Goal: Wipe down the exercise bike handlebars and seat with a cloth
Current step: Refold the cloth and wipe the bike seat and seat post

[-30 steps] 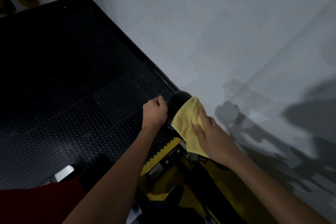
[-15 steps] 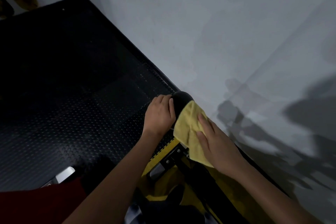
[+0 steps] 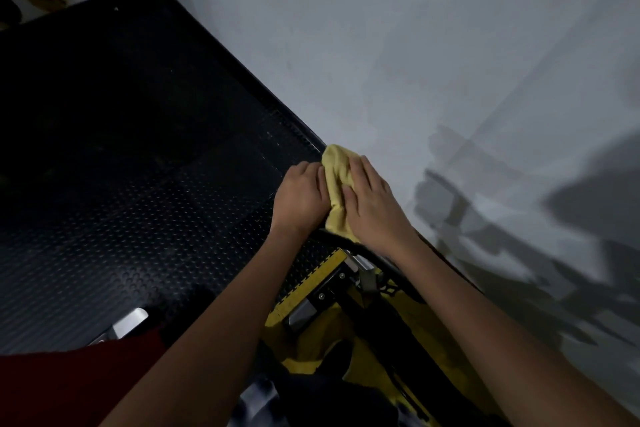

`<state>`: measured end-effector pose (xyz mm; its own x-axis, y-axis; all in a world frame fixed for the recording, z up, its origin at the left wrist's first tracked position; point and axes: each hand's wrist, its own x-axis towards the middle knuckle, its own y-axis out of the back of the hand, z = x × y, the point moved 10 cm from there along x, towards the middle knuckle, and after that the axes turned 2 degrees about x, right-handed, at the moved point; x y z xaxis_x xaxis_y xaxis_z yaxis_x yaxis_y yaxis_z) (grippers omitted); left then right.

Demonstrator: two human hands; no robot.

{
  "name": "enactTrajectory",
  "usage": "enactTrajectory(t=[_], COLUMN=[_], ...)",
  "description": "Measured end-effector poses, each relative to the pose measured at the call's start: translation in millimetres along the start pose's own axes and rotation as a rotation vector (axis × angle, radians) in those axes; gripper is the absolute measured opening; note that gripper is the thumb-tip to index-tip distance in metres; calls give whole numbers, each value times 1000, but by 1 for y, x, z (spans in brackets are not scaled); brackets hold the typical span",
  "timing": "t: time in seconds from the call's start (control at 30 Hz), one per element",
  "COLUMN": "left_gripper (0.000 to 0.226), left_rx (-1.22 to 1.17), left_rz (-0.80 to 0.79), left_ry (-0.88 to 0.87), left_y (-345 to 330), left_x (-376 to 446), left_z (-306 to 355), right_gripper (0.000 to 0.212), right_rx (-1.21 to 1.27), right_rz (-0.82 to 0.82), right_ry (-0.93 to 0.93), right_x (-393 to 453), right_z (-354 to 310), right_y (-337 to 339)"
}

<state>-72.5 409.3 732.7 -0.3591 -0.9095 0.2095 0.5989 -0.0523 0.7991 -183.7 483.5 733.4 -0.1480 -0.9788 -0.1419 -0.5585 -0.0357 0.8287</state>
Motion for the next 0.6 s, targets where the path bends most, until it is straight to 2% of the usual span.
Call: enactTrajectory(t=[0.1, 0.27, 0.37, 0.47, 0.6], left_gripper=[37, 35, 37, 42, 31], left_rx=[-23, -36, -36, -24, -4], left_rz=[6, -9, -14, -11, -19], left_ry=[24, 30, 34, 50, -11], left_y=[4, 7, 5, 3, 2], left_x=[-3, -3, -1, 2, 2], left_z=[-1, 1, 1, -4, 1], right_gripper=[62, 67, 64, 65, 64], right_rx=[-14, -20, -66, -8, 55], right_rz=[-73, -156, -135, -52, 43], right_ry=[-20, -70, -72, -81, -98], right_x=[-46, -96, -70, -19, 16], right_z=[17, 35, 29, 15, 6], right_y=[2, 14, 12, 5, 5])
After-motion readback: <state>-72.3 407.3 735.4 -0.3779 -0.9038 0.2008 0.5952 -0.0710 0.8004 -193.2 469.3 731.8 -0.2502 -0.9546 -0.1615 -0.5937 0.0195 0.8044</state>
